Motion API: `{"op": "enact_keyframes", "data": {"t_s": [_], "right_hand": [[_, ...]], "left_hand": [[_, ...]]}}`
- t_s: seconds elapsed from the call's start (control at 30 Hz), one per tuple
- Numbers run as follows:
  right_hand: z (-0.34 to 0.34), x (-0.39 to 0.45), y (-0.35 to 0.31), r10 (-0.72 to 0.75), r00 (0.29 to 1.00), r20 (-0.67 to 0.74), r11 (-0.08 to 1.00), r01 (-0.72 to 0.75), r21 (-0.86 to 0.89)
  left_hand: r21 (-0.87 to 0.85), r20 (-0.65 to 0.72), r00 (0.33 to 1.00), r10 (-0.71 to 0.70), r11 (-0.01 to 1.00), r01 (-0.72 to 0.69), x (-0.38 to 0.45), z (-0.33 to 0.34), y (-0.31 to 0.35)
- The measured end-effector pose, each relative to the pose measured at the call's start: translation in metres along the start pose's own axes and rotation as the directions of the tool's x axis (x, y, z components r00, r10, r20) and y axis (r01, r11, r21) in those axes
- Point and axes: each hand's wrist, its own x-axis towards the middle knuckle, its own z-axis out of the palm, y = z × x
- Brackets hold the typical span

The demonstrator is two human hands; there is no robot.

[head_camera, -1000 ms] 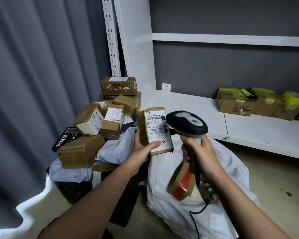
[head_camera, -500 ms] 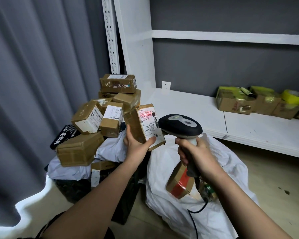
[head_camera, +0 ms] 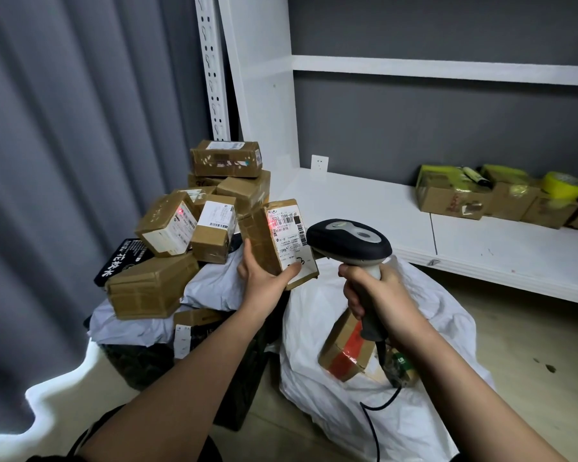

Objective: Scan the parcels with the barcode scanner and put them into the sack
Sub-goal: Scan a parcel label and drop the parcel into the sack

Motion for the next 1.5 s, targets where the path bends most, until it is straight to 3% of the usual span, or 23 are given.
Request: {"op": "enact_keyframes", "data": {"t_s": [0.37,0.57,0.77,0.83,1.0,1.13,1.27,1.43,1.5], "right_hand": [[-0.009,0.002,0.002,-0.026,0.998,-0.051,1.0,0.026,0.012],[-0.052,0.013,0.001,0.016,0.979,-0.203,0.999,-0.007,0.042],[-0.115,0.021,0.015,0.141,0.936,-0.324,0.98,-0.178,-0.088],[-0.136,0.022,0.026,0.168,0.919,-0.358,0.97,-0.218,-0.105],[-0.17,0.023,0.046,0.23,0.88,-0.416,0.962,-0.269,-0.038],[-0.186,0.025,0.055,0.252,0.867,-0.43,0.962,-0.274,0.01],[-0.191,0.03,0.058,0.273,0.866,-0.419,0.96,-0.271,0.065],[-0.19,0.032,0.054,0.261,0.873,-0.411,0.965,-0.251,0.08],[-0.186,0.032,0.053,0.262,0.877,-0.403,0.965,-0.244,0.096]], "left_hand": [[0.041,0.048,0.996,-0.075,0.996,0.073,0.004,0.003,-0.004],[0.182,0.286,0.925,-0.251,0.962,0.204,0.002,0.014,-0.015],[0.476,0.453,0.767,-0.455,0.85,0.223,-0.005,0.06,-0.046],[0.473,0.505,0.701,-0.503,0.841,0.263,-0.011,0.091,-0.06],[0.394,0.561,0.479,-0.676,0.726,0.563,-0.027,0.18,-0.098],[0.403,0.536,0.391,-0.748,0.634,0.66,-0.037,0.223,-0.143],[0.355,0.473,0.462,-0.75,0.643,0.679,-0.021,0.239,-0.182],[0.32,0.324,0.76,-0.563,0.821,0.472,-0.005,0.255,-0.189],[0.289,0.275,0.82,-0.502,0.857,0.427,-0.001,0.261,-0.191]]}}
